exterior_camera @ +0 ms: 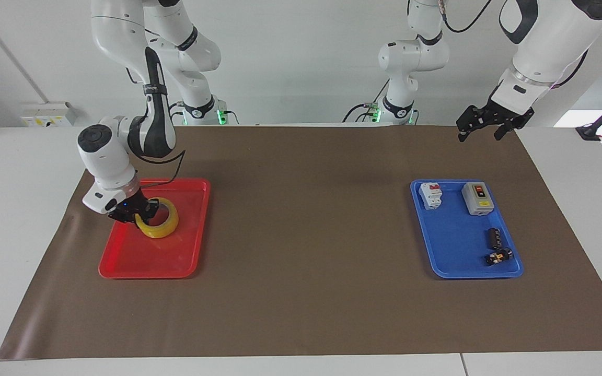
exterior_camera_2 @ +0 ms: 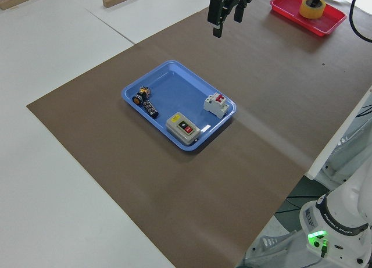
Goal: Place and move tape with both arms
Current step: 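Lower the tape into the red tray and open the right gripper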
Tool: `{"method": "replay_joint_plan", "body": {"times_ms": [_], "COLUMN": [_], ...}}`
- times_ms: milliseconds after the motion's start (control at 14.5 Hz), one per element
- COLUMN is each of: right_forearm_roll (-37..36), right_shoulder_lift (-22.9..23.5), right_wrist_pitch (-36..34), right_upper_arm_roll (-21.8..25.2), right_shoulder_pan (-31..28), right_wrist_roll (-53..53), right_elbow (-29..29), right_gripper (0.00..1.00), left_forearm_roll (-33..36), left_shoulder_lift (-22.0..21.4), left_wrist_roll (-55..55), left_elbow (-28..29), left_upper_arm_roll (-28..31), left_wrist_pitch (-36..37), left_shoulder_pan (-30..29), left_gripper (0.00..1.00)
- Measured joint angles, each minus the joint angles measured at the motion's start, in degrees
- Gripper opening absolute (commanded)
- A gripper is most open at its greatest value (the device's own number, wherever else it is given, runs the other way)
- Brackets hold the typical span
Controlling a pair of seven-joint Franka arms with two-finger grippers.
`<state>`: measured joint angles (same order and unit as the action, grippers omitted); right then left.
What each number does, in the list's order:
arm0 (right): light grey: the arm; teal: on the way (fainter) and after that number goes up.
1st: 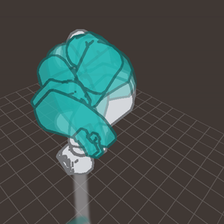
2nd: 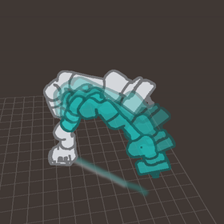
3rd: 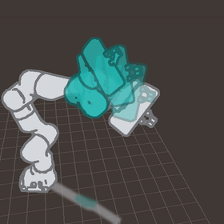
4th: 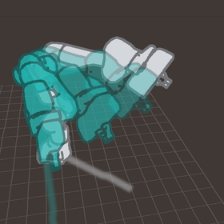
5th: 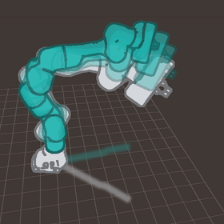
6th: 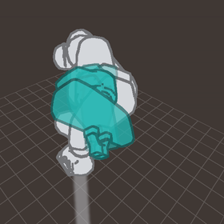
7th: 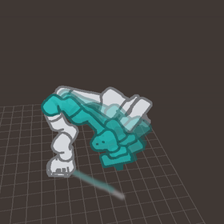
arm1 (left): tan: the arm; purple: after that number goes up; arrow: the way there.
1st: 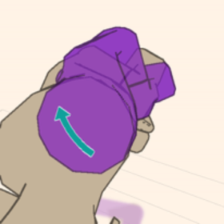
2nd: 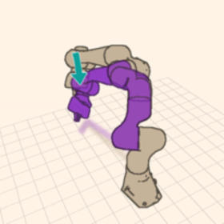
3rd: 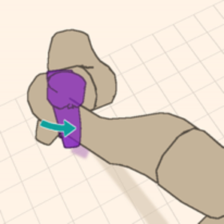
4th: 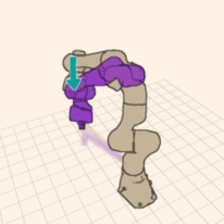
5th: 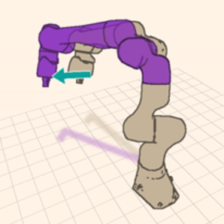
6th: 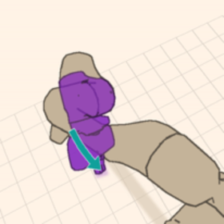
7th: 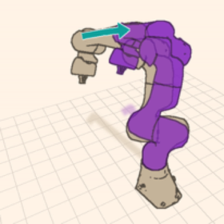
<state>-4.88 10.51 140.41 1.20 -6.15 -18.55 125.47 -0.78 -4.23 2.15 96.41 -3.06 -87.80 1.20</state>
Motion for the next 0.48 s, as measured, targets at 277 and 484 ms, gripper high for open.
{"method": "replay_joint_plan", "body": {"times_ms": [277, 484], "right_forearm_roll": [0.01, 0.02], "right_shoulder_lift": [0.47, 0.84], "right_wrist_pitch": [2.68, 5.13], "right_upper_arm_roll": [-0.07, -0.06], "right_shoulder_pan": [0.0, -0.04], "right_wrist_roll": [0.0, 0.0], "right_elbow": [1.29, 1.61], "right_gripper": [0.0, 0.15], "left_forearm_roll": [-0.01, -0.01], "left_shoulder_lift": [1.58, 2.19], "left_wrist_roll": [0.0, 0.0], "left_elbow": [-1.11, -1.67], "left_upper_arm_roll": [-0.02, -0.02], "left_wrist_pitch": [-0.03, -0.03], "left_shoulder_pan": [0.01, 0.01], "left_gripper": [1.0, 1.0]}}
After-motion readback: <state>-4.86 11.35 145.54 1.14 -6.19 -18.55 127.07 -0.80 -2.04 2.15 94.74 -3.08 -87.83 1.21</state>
